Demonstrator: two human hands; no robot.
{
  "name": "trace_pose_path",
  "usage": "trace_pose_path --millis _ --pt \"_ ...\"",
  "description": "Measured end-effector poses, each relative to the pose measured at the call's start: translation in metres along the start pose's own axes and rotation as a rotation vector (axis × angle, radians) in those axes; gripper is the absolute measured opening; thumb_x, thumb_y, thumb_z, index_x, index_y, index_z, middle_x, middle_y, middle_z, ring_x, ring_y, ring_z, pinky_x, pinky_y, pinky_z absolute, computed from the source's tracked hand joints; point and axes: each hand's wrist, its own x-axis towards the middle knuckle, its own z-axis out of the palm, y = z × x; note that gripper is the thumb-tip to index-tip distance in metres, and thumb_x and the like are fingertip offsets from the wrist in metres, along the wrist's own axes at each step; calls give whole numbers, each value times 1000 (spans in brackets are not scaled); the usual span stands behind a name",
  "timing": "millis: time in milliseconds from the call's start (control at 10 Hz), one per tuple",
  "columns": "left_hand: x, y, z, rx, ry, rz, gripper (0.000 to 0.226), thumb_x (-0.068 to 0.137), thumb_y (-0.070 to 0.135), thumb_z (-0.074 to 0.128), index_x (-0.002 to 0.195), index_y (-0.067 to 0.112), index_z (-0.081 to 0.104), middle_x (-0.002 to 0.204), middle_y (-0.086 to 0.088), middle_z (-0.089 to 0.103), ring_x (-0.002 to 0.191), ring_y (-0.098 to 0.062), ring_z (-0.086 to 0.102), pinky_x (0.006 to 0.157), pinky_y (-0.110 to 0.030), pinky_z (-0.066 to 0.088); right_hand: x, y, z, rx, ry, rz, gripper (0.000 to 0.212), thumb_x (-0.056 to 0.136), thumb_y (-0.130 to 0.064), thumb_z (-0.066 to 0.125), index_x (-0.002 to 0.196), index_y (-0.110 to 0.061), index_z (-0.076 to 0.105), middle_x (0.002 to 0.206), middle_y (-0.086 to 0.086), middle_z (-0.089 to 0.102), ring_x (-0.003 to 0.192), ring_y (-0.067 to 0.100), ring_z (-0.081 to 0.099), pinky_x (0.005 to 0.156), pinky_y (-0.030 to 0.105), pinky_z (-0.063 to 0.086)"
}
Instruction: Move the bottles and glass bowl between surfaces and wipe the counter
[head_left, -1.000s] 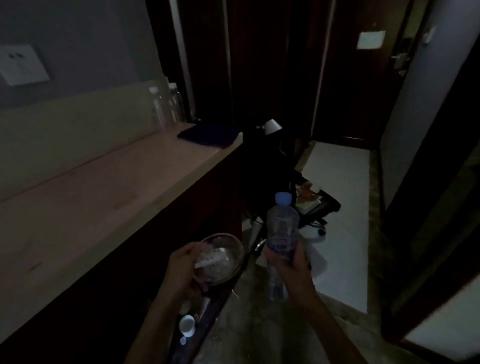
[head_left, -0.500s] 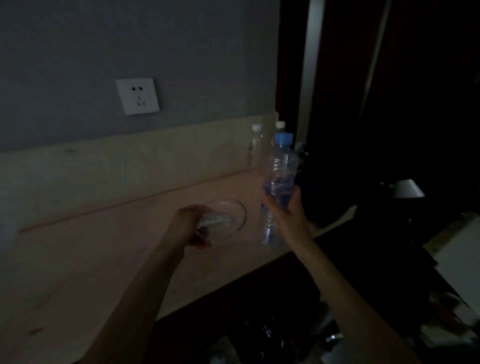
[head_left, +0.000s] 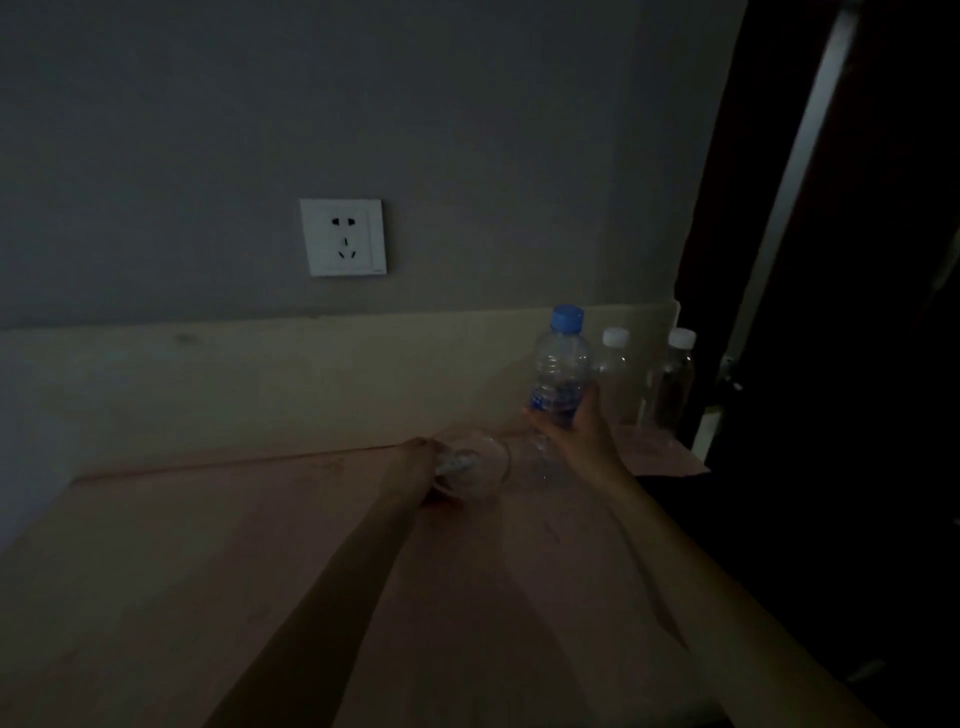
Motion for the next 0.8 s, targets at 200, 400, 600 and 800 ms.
trace_pose_path --millis 200,400,600,800 --pt "24 9 19 -47 82 -18 26 104 19 39 123 11 54 106 -23 66 66 -25 61 65 -36 58 35 32 7 3 -43 14 65 81 -22 77 134 -11 40 120 2 59 107 10 59 75 -2 42" --pt "61 -9 24 116 195 50 28 104 17 37 87 11 59 87 -19 66 57 -27 66 48 -30 58 50 40 8 7 -64 -11 59 80 -23 77 125 -18 40 120 1 59 105 3 59 82 7 46" --pt "65 -11 26 150 203 82 31 103 17 40 106 -2 64 107 -31 66 88 -42 67 70 -45 58 46 46 15 -29 -36 -42 57 77 -22 80 118 -17 39 118 4 54 108 14 56 91 22 47" --pt "49 -11 16 93 154 53 54 88 52 56 92 -2 58 71 -16 62 44 -19 56 33 -18 38 15 52 7 15 -99 0 82 75 -10 81 137 -1 29 125 0 53 116 12 55 90 3 41"
